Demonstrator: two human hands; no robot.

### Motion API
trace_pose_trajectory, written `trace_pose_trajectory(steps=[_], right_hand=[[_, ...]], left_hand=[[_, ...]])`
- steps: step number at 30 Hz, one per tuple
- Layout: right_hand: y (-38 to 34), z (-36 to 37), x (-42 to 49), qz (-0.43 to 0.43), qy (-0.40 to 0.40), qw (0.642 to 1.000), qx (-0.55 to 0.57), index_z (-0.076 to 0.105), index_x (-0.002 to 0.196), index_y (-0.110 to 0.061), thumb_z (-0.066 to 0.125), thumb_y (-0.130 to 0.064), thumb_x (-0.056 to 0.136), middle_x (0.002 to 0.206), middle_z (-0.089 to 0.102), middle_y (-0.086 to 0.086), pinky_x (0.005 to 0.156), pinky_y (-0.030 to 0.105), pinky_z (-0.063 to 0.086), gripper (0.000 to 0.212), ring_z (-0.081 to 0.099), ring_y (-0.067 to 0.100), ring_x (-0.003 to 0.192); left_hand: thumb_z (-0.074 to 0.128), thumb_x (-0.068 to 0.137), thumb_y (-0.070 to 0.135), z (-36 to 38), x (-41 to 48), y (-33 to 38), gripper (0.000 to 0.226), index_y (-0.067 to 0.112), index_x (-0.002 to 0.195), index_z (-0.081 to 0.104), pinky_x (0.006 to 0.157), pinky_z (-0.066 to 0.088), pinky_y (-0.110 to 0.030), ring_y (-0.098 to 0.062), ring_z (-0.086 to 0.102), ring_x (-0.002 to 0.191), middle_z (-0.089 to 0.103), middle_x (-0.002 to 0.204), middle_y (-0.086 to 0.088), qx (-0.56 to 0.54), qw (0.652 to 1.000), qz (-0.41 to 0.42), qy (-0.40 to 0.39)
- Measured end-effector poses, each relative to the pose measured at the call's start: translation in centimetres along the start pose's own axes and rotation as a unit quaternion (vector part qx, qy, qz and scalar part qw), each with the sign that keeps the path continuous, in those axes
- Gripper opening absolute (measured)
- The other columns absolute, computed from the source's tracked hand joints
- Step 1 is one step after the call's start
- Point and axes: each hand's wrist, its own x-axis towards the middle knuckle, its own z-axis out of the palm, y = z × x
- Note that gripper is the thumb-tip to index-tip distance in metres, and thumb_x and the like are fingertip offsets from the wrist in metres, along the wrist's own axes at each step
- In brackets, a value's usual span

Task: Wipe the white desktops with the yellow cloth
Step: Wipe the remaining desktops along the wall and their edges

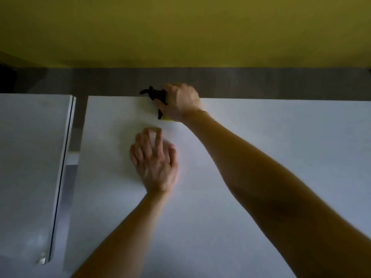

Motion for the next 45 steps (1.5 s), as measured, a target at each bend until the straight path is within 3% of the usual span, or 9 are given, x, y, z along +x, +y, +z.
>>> trace_pose_trajectory(steps=[5,8,15,22,25,29,33,38,45], right_hand=[[18.1,-7.7,-11.7,0.132,0.180,0.974,-0.046,0.072,0.098,-0.014,0.065,-0.056,0.093,0.092,0.074,0.013,0.072,0.040,0.050,0.042,0.068,0.040,0.081],[17.7,-8.3,-12.2,0.204,0.213,0.954,-0.058,0.074,0.093,-0.016,0.064,-0.054,0.090,0.088,0.075,0.014,0.075,0.040,0.048,0.040,0.069,0.040,0.080],[-3.8,0.6,2.9,-0.037,-0.081,0.996,0.014,0.064,0.119,-0.025,0.052,-0.064,0.104,0.096,0.065,-0.001,0.074,0.034,0.038,0.044,0.070,0.028,0.097],[17.7,-8.3,-10.9,0.153,0.121,0.980,-0.026,0.071,0.101,-0.015,0.061,-0.060,0.093,0.095,0.075,0.011,0.070,0.034,0.044,0.046,0.069,0.038,0.084],[19.7,-10.0,-12.8,0.218,0.176,0.959,-0.034,0.073,0.099,-0.014,0.061,-0.058,0.092,0.092,0.076,0.014,0.077,0.041,0.051,0.046,0.070,0.041,0.083],[7.7,-3.2,-4.8,0.015,0.101,0.995,0.003,0.065,0.147,-0.035,0.055,-0.059,0.100,0.103,0.079,0.009,0.082,0.043,0.058,0.053,0.074,0.039,0.088],[-0.7,-0.5,1.1,-0.074,-0.048,0.996,-0.008,0.057,0.151,-0.042,0.048,-0.056,0.108,0.120,0.071,0.006,0.091,0.039,0.048,0.047,0.068,0.033,0.110],[10.6,-3.9,-5.9,-0.050,0.089,0.994,0.050,0.071,0.140,-0.034,0.060,-0.049,0.103,0.103,0.070,0.005,0.083,0.035,0.050,0.041,0.067,0.032,0.094],[26.4,-12.4,-16.1,0.188,0.167,0.965,-0.078,0.079,0.116,-0.020,0.059,-0.050,0.098,0.104,0.077,0.014,0.085,0.045,0.053,0.041,0.069,0.043,0.094]], left_hand=[[0.047,0.110,0.047,0.9,-0.9,0.9,0.059,0.021,0.163,0.047,0.129,0.023,-0.062,-0.042,0.032,0.160,0.035,0.173,-0.018,-0.021,0.998,-0.005,0.054],[0.046,0.110,0.045,1.0,-0.6,0.9,0.058,0.020,0.162,0.049,0.129,0.023,-0.061,-0.041,0.032,0.160,0.035,0.173,-0.018,-0.027,0.998,-0.010,0.063],[0.046,0.109,0.047,1.1,-0.9,0.7,0.058,0.021,0.161,0.050,0.129,0.025,-0.061,-0.039,0.033,0.160,0.040,0.170,-0.017,-0.026,0.998,-0.006,0.061],[0.050,0.109,0.043,1.0,-0.8,0.8,0.057,0.019,0.160,0.051,0.128,0.026,-0.062,-0.041,0.034,0.159,0.037,0.172,-0.018,-0.027,0.997,-0.003,0.076],[0.050,0.109,0.042,0.9,-0.8,1.0,0.057,0.019,0.161,0.051,0.127,0.026,-0.062,-0.042,0.034,0.159,0.036,0.172,-0.018,-0.033,0.997,-0.008,0.076],[0.048,0.109,0.044,0.8,-0.6,1.2,0.057,0.020,0.160,0.051,0.129,0.025,-0.061,-0.040,0.033,0.160,0.038,0.172,-0.017,-0.036,0.997,-0.011,0.072],[0.046,0.109,0.045,0.9,-0.8,0.9,0.057,0.020,0.160,0.051,0.129,0.025,-0.060,-0.039,0.033,0.160,0.040,0.170,-0.017,-0.023,0.997,-0.009,0.066],[0.047,0.110,0.043,1.0,-0.6,0.8,0.054,0.022,0.160,0.052,0.129,0.025,-0.060,-0.041,0.036,0.158,0.040,0.170,-0.018,-0.022,0.996,-0.011,0.080],[0.045,0.111,0.042,1.1,-0.6,1.1,0.055,0.021,0.161,0.050,0.129,0.023,-0.061,-0.042,0.031,0.160,0.035,0.173,-0.019,-0.038,0.996,-0.006,0.080]])
